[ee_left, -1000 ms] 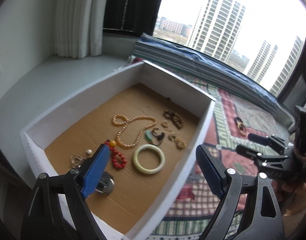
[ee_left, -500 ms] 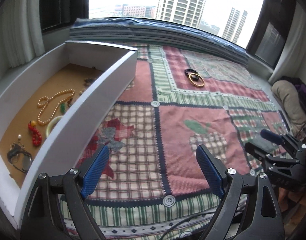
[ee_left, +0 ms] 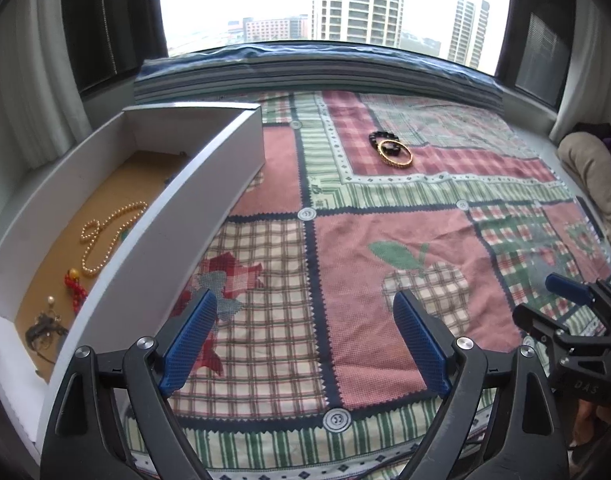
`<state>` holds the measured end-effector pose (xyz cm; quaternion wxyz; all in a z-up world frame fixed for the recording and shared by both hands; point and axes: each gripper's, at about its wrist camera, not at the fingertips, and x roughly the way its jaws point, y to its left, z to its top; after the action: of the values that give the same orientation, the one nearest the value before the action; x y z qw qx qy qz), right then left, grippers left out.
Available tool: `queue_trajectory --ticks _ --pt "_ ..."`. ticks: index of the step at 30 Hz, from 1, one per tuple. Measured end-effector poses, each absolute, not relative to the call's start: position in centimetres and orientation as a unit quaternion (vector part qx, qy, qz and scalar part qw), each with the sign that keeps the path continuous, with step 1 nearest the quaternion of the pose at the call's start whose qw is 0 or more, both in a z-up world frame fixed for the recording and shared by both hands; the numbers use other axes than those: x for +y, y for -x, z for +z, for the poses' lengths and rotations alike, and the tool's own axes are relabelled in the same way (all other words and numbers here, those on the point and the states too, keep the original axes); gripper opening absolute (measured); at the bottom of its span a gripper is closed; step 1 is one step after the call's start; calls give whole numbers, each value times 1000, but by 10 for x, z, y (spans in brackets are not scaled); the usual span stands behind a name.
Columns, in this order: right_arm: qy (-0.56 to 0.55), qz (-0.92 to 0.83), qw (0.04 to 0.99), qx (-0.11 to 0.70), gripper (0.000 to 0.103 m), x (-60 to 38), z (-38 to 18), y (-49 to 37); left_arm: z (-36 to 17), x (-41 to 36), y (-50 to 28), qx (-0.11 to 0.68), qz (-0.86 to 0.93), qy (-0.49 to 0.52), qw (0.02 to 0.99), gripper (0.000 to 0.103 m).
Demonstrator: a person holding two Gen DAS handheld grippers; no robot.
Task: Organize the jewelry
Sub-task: 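Withdraw both grippers from the box back over the quilt, then grasp the gold bangle with the left gripper while the right gripper grasps the black bead bracelet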
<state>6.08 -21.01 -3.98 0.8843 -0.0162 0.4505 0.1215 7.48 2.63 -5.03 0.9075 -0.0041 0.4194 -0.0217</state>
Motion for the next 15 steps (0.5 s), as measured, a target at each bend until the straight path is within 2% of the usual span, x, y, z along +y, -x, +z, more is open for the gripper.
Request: queue_trajectory --ticks 8,15 --pt "2 115 880 460 75 -221 -53 -61 -70 -17 -123 475 -113 2 873 92" --pt "-21 111 879 463 75 -244 -60 -69 -72 -79 -243 501 -179 29 846 95"
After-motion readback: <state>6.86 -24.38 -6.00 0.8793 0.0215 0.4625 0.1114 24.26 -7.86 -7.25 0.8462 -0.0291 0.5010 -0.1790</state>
